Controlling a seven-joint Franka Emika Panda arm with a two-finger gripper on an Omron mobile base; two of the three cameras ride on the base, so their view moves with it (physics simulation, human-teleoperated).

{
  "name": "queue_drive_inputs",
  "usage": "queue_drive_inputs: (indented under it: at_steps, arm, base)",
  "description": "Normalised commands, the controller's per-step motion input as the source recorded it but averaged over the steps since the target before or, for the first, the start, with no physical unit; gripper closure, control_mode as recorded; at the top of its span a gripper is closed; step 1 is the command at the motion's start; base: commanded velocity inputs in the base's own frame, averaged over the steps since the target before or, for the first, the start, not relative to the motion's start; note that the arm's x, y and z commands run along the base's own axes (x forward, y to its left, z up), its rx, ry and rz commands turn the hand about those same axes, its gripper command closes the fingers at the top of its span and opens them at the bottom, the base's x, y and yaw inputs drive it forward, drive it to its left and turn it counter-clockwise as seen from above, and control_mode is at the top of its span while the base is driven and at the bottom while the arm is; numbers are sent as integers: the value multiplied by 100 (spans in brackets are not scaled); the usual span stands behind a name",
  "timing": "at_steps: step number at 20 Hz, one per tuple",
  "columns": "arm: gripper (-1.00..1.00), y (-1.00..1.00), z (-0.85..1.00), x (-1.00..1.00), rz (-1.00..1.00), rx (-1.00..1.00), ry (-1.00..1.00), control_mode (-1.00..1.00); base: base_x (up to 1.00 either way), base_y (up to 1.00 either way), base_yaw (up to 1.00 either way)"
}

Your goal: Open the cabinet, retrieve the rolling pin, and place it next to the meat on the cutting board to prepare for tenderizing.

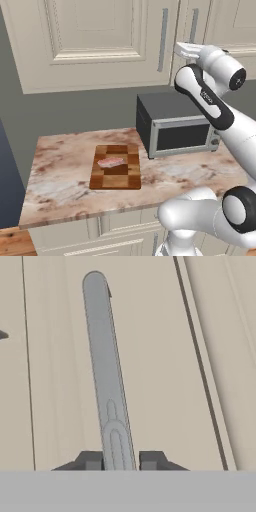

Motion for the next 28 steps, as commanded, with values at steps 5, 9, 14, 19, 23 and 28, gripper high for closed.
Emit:
queue_drive_inputs:
  at_steps: [5, 9, 14, 19, 23, 28]
  arm:
    - [100, -56, -2, -57, 0, -4, 0, -100]
    - [100, -76, -8, -54, 1, -5, 0, -100]
    - [100, -85, -16, -42, 4, -4, 7, -100]
    - [100, -91, -21, -41, 6, -1, 9, -100]
    - [100, -97, -20, -48, 7, -1, 9, -100]
    - [100, -100, -20, -55, 9, 0, 6, -100]
  base:
    - [0, 0, 0]
    - [0, 0, 0]
    - [0, 0, 0]
    - [0, 0, 0]
    - [0, 0, 0]
    - [0, 0, 0]
